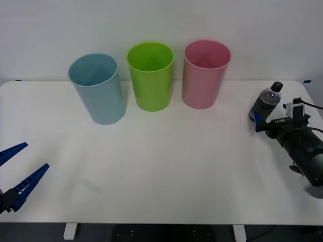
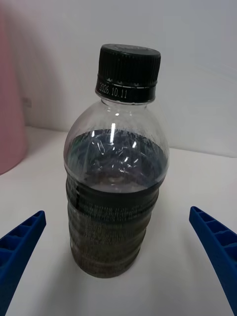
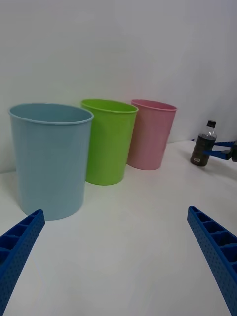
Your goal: Grasp the object on the table and drop it into the matching bin: aluminum can to the light blue bin, PET bottle to the pink bin.
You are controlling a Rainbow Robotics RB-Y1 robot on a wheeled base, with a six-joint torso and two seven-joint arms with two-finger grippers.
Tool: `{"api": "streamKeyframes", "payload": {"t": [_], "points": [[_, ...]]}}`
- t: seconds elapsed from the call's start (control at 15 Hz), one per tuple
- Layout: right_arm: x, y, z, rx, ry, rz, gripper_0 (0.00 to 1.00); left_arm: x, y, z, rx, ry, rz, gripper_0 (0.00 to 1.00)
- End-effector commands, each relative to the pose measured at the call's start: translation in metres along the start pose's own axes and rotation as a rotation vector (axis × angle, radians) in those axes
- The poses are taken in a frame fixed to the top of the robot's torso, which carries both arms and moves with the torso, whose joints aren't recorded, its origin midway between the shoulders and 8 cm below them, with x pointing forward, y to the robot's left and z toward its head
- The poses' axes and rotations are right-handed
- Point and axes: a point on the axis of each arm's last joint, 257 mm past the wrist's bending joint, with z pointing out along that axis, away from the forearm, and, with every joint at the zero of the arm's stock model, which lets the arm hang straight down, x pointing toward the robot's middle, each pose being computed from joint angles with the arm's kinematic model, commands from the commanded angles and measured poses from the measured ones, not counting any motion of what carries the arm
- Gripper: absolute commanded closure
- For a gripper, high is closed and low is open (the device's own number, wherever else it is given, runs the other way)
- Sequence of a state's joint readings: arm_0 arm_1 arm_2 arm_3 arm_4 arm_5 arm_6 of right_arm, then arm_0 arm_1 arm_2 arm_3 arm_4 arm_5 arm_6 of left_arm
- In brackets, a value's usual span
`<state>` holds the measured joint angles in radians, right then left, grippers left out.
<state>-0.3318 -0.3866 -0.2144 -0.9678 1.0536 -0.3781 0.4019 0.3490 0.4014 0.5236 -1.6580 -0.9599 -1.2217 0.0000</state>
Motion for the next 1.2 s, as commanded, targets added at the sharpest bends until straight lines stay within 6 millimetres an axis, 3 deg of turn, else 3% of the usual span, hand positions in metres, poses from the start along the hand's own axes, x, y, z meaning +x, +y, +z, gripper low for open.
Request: {"api": "streamKeyframes", "payload": {"t": [0.07,0.33,0.53,0.67,1.07,1.2], "points": [[-0.008,0.003,0.012,0.024,0.006,-0.010,0.00,0.000,0.000,0.000,0.000,0.000,0.000,0.00],[-0.017,0.006,0.023,0.049,0.012,-0.028,0.00,0.000,0.000,0.000,0.000,0.000,0.000,0.00],[-0.002,0.007,0.037,0.051,0.065,-0.011,0.00,0.000,0.000,0.000,0.000,0.000,0.000,0.00],[-0.006,0.008,0.044,0.055,0.068,-0.011,0.00,0.000,0.000,0.000,0.000,0.000,0.000,0.00],[-0.005,0.008,0.045,0.061,0.072,-0.021,0.00,0.000,0.000,0.000,0.000,0.000,0.000,0.00],[-0.004,0.007,0.045,0.062,0.073,-0.023,0.99,0.000,0.000,0.000,0.000,0.000,0.000,0.00]]}}
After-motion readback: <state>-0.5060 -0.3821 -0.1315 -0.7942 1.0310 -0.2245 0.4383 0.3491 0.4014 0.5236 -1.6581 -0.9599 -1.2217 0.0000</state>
